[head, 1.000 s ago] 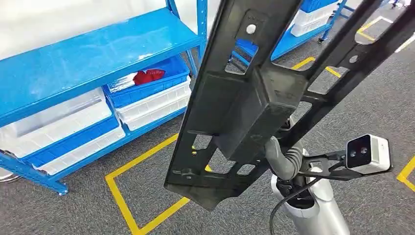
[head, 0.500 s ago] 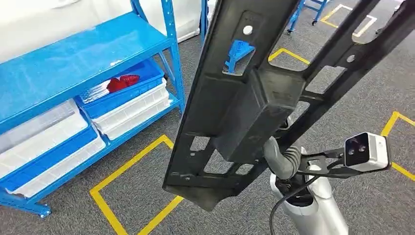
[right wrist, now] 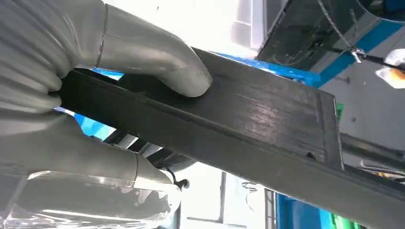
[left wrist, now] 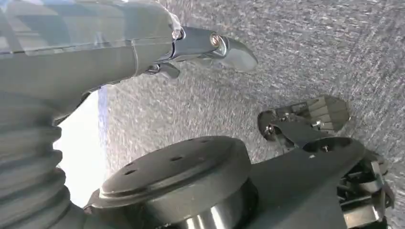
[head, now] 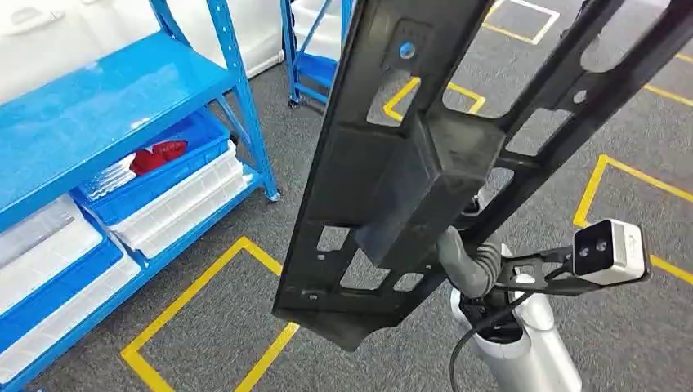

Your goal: Take the parts from the cabinet and place them on the table.

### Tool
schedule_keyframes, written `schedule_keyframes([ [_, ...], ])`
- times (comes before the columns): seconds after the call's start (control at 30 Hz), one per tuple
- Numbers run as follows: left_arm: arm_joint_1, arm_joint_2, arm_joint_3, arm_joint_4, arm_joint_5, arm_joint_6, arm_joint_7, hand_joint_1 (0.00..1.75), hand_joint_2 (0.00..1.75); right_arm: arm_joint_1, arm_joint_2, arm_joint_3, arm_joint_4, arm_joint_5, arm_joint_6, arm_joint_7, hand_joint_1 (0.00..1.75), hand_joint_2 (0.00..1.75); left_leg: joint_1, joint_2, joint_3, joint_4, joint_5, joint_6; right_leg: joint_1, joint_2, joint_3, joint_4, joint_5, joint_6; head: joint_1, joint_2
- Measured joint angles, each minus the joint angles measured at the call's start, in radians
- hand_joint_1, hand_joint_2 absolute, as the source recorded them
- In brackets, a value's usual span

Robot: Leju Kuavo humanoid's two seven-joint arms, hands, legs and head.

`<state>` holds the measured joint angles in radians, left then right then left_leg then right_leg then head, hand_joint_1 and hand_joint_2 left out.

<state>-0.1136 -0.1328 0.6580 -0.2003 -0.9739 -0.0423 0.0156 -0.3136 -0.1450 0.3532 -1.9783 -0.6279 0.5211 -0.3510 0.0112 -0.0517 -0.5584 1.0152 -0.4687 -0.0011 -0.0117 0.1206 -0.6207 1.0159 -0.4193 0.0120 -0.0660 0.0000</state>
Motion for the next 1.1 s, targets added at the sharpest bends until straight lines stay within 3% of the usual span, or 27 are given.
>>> schedule_keyframes([
  [0.03, -0.001, -0.002, 0.000, 0.000, 0.000, 0.000, 0.000, 0.00, 1.75, -0.001, 0.000, -0.001, 0.000, 0.000, -0.001, 0.000, 1.66, 1.75, 0.011, 0.013, 0.005, -0.012, 0.007, 0.010, 0.000, 0.001, -0.002, 0.003, -0.003, 0.005, 0.000, 0.000],
  [0.07, -0.003, -0.002, 0.000, 0.000, 0.000, 0.000, -0.001, 0.00, 1.75, -0.003, 0.000, -0.001, 0.000, 0.000, 0.000, -0.001, 1.66, 1.75, 0.008, 0.026, 0.007, -0.015, 0.010, 0.017, 0.004, -0.055, -0.013, 0.032, -0.024, 0.008, 0.000, 0.000],
  [0.13, -0.001, -0.002, 0.000, 0.000, -0.001, 0.000, -0.002, 0.00, 1.75, -0.004, 0.000, -0.001, 0.000, 0.000, 0.000, -0.001, 1.66, 1.75, 0.004, 0.047, 0.006, -0.015, 0.009, 0.022, 0.003, -0.101, -0.080, 0.169, -0.095, 0.013, 0.000, 0.000],
  [0.2, 0.001, -0.001, 0.000, 0.000, -0.001, -0.001, -0.001, 0.00, 1.75, 0.001, 0.000, 0.000, 0.000, 0.001, 0.000, -0.001, 1.66, 1.75, -0.001, 0.071, 0.005, -0.013, 0.007, 0.024, -0.001, -0.112, -0.150, 0.308, -0.140, 0.016, 0.000, 0.000],
  [0.23, 0.000, -0.001, 0.000, 0.000, 0.000, -0.001, -0.002, 0.00, 1.75, 0.003, 0.000, 0.000, 0.000, 0.001, 0.001, -0.001, 1.66, 1.75, -0.002, 0.083, 0.005, -0.013, 0.006, 0.024, -0.002, -0.115, -0.153, 0.313, -0.127, 0.016, 0.000, 0.000],
  [0.27, -0.001, -0.001, 0.000, 0.000, 0.002, -0.001, -0.001, 0.00, 1.75, 0.004, 0.000, 0.000, 0.000, 0.002, 0.002, -0.001, 1.66, 1.75, -0.003, 0.092, 0.006, -0.013, 0.005, 0.024, -0.002, -0.118, -0.133, 0.275, -0.100, 0.014, 0.000, 0.000],
  [0.33, -0.002, -0.002, 0.000, 0.000, 0.006, -0.001, -0.002, 0.00, 1.75, 0.005, 0.000, -0.001, 0.000, 0.003, 0.007, 0.000, 1.66, 1.75, -0.005, 0.110, 0.010, -0.012, 0.002, 0.021, 0.001, -0.136, -0.036, 0.097, -0.020, 0.004, 0.000, 0.000],
  [0.37, -0.002, -0.002, 0.000, 0.000, 0.008, 0.000, -0.002, 0.00, 1.75, 0.003, 0.000, -0.001, -0.001, 0.003, 0.011, -0.001, 1.66, 1.75, -0.006, 0.118, 0.014, -0.013, 0.000, 0.018, 0.007, -0.175, 0.011, 0.009, -0.010, -0.004, 0.000, 0.000],
  [0.4, -0.002, -0.002, 0.000, 0.000, 0.008, 0.000, -0.002, 0.00, 1.75, 0.002, 0.000, -0.001, -0.001, 0.003, 0.015, -0.001, 1.66, 1.75, -0.014, 0.122, 0.012, -0.011, -0.004, 0.012, 0.016, -0.186, 0.014, 0.002, -0.015, -0.009, 0.000, 0.000],
  [0.5, -0.002, -0.002, 0.002, 0.000, 0.009, 0.003, -0.001, 0.00, 1.75, 0.004, -0.001, -0.003, -0.001, 0.002, 0.018, -0.001, 1.66, 1.75, -0.011, 0.146, 0.018, -0.017, -0.005, -0.002, 0.020, -0.152, 0.007, 0.000, -0.013, -0.020, 0.000, 0.000],
  [0.53, -0.003, -0.002, 0.002, 0.000, 0.009, 0.003, -0.001, 0.00, 1.75, 0.004, -0.001, -0.004, -0.001, 0.002, 0.019, -0.001, 1.66, 1.75, -0.014, 0.151, 0.021, -0.017, -0.008, -0.008, 0.014, -0.143, 0.011, -0.009, -0.008, -0.027, 0.000, 0.000],
  [0.57, -0.002, -0.002, 0.003, 0.000, 0.009, 0.004, -0.002, 0.00, 1.75, 0.004, -0.001, -0.006, -0.002, 0.001, 0.020, -0.002, 1.66, 1.75, -0.008, 0.104, 0.014, 0.004, -0.026, -0.014, 0.008, -0.134, 0.016, -0.017, -0.003, -0.033, 0.000, 0.000],
  [0.6, -0.002, -0.002, 0.004, 0.000, 0.009, 0.004, -0.002, 0.00, 1.75, 0.003, 0.000, -0.008, -0.002, 0.001, 0.020, -0.003, 1.66, 1.75, -0.006, 0.078, -0.008, 0.054, -0.061, -0.015, 0.007, -0.130, 0.016, -0.016, -0.002, -0.037, 0.000, 0.000],
  [0.67, 0.001, -0.002, 0.006, 0.000, 0.011, 0.004, -0.005, 0.00, 1.75, 0.006, 0.002, -0.008, -0.002, 0.002, 0.021, -0.002, 1.66, 1.75, -0.006, 0.060, -0.080, 0.211, -0.138, -0.018, 0.008, -0.113, 0.015, -0.016, -0.002, -0.040, 0.000, 0.000],
  [0.7, -0.002, -0.002, 0.007, 0.000, 0.010, 0.004, -0.005, 0.00, 1.75, 0.009, 0.002, -0.008, -0.002, 0.003, 0.021, -0.002, 1.66, 1.75, -0.006, 0.060, -0.115, 0.284, -0.160, -0.020, 0.009, -0.103, 0.014, -0.015, -0.002, -0.040, 0.000, 0.000],
  [0.73, -0.004, -0.002, 0.008, 0.000, 0.010, 0.003, -0.005, 0.00, 1.75, 0.011, 0.002, -0.008, -0.002, 0.003, 0.020, -0.002, 1.66, 1.75, -0.006, 0.060, -0.127, 0.305, -0.154, -0.020, 0.009, -0.093, 0.014, -0.014, -0.002, -0.040, 0.000, 0.000],
  [0.77, -0.003, -0.002, 0.008, 0.000, 0.009, 0.003, -0.005, 0.00, 1.75, 0.013, 0.002, -0.008, -0.002, 0.007, 0.019, -0.002, 1.66, 1.75, -0.006, 0.059, -0.116, 0.280, -0.127, -0.019, 0.009, -0.082, 0.015, -0.013, -0.002, -0.040, 0.000, 0.000],
  [0.83, -0.001, -0.001, 0.008, 0.000, 0.006, 0.000, -0.004, 0.00, 1.75, 0.013, 0.002, -0.009, -0.003, 0.013, 0.018, 0.001, 1.66, 1.75, -0.002, 0.047, -0.044, 0.118, -0.030, -0.016, 0.007, -0.056, 0.016, -0.008, -0.004, -0.036, 0.000, 0.000],
  [0.87, 0.003, -0.001, 0.008, 0.000, 0.003, -0.001, -0.004, 0.00, 1.75, 0.014, 0.002, -0.010, -0.003, 0.015, 0.018, 0.001, 1.66, 1.75, 0.003, 0.009, -0.008, 0.032, 0.010, -0.014, 0.006, -0.045, 0.013, -0.003, -0.007, -0.032, 0.000, 0.000],
  [0.9, 0.005, -0.001, 0.008, 0.000, 0.001, -0.004, -0.004, 0.00, 1.75, 0.014, 0.002, -0.011, -0.003, 0.016, 0.018, 0.001, 1.66, 1.75, 0.004, -0.027, 0.000, 0.006, -0.007, -0.012, 0.012, -0.036, 0.005, 0.005, -0.007, -0.025, 0.000, 0.000],
  [1.0, 0.004, -0.001, 0.008, 0.000, 0.000, -0.006, -0.002, 0.00, 1.75, 0.019, 0.004, -0.013, -0.004, 0.020, 0.018, 0.003, 1.66, 1.75, -0.002, -0.010, -0.001, 0.004, -0.006, 0.000, 0.003, -0.009, -0.010, 0.002, 0.004, -0.006, 0.000, 0.000],
  [1.03, 0.002, -0.002, 0.008, 0.000, -0.001, -0.007, -0.002, 0.00, 1.75, 0.021, 0.004, -0.017, -0.006, 0.020, 0.018, 0.003, 1.66, 1.75, 0.003, 0.002, 0.003, -0.007, 0.000, 0.011, 0.005, 0.003, -0.010, 0.000, 0.006, 0.004, 0.000, 0.000],
  [1.07, 0.001, -0.003, 0.008, 0.000, -0.001, -0.008, -0.001, 0.00, 1.75, 0.022, 0.004, -0.019, -0.006, 0.020, 0.018, 0.003, 1.66, 1.75, 0.005, 0.014, 0.008, -0.013, 0.005, 0.018, 0.001, -0.031, -0.012, 0.011, -0.002, 0.004, 0.000, 0.000],
  [1.1, 0.001, -0.003, 0.008, 0.000, -0.002, -0.008, -0.001, 0.00, 1.75, 0.019, 0.004, -0.022, -0.006, 0.021, 0.017, 0.003, 1.66, 1.75, 0.004, 0.024, 0.010, -0.015, 0.006, 0.022, 0.007, -0.076, -0.029, 0.047, -0.028, 0.009, 0.000, 0.000],
])
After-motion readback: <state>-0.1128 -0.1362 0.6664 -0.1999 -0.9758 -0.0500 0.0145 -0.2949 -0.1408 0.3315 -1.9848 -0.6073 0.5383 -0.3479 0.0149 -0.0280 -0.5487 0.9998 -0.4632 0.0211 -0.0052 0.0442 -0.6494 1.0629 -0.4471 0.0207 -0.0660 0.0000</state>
